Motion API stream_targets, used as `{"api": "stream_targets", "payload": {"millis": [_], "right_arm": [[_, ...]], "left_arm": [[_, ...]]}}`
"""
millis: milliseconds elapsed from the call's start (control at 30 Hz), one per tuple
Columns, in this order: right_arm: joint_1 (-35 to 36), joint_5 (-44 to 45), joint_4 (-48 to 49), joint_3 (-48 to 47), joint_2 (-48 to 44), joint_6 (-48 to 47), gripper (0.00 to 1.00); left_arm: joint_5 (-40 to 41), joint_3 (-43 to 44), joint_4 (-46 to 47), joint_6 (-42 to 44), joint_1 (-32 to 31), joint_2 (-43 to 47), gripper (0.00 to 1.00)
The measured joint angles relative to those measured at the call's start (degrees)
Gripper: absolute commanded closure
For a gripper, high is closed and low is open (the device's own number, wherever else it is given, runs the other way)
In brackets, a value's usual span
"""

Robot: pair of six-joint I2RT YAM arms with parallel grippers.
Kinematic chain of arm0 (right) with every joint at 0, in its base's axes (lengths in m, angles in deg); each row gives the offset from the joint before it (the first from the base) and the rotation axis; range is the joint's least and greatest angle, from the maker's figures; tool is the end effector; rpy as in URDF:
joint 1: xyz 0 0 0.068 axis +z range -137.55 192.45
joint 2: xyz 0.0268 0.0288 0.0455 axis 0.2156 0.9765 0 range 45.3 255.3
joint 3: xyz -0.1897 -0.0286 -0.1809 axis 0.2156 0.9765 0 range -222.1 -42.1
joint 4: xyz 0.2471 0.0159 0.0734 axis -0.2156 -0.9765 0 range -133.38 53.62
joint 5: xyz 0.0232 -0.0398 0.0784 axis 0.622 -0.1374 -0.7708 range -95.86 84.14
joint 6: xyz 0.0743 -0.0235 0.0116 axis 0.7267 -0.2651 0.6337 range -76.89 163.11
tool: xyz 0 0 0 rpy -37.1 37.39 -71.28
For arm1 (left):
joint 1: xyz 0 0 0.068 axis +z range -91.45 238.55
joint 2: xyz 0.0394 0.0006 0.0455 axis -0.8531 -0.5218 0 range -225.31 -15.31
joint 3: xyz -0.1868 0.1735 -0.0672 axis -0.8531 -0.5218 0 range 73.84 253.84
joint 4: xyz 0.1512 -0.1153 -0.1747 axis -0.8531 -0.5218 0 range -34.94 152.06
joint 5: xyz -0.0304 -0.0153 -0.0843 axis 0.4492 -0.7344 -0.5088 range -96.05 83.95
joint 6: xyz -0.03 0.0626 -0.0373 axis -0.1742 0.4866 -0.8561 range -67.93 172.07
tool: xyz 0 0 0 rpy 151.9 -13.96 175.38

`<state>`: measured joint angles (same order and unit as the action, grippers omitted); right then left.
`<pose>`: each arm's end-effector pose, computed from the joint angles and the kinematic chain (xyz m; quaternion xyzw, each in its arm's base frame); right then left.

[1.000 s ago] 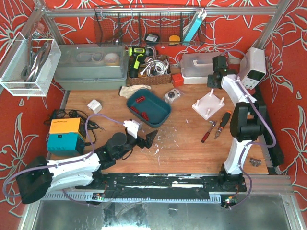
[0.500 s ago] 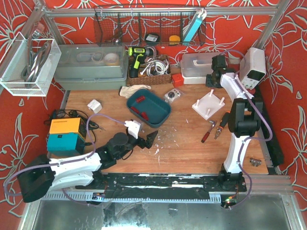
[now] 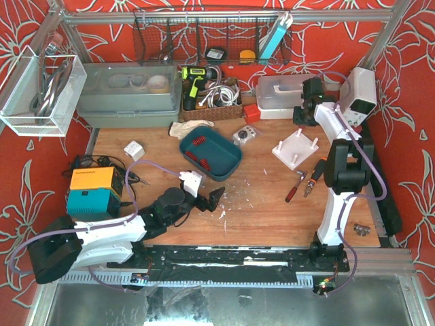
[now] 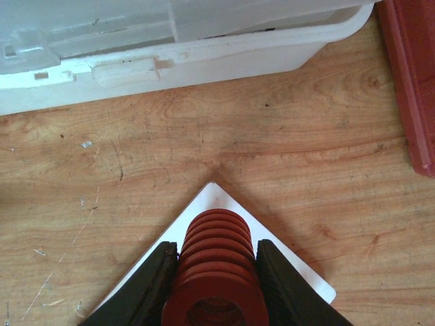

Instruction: Install the large spring

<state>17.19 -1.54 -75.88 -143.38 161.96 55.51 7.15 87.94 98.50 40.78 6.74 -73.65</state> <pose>0.4632 0.0333 0.2191 0.0750 0.9499 0.0093 0.3034 0.1604 -0.1790 0.1856 0.1883 0.7284 -0.2679 0.6018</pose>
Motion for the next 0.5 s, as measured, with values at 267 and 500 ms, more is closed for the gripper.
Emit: {"api": "stream_targets", "payload": {"millis": [267,500], "right_arm": [[-0.5,-1.6,-1.0,-0.6,2.7,0.0,0.94],[-0.7,-1.6,-0.9,-1.5,5.3,-0.2,0.69]], "left_arm": [[0.0,0.0,0.0,0.2,0.0,0.0,0.0],[0.0,0.0,0.0,0.2,0.0,0.0,0.0]]}}
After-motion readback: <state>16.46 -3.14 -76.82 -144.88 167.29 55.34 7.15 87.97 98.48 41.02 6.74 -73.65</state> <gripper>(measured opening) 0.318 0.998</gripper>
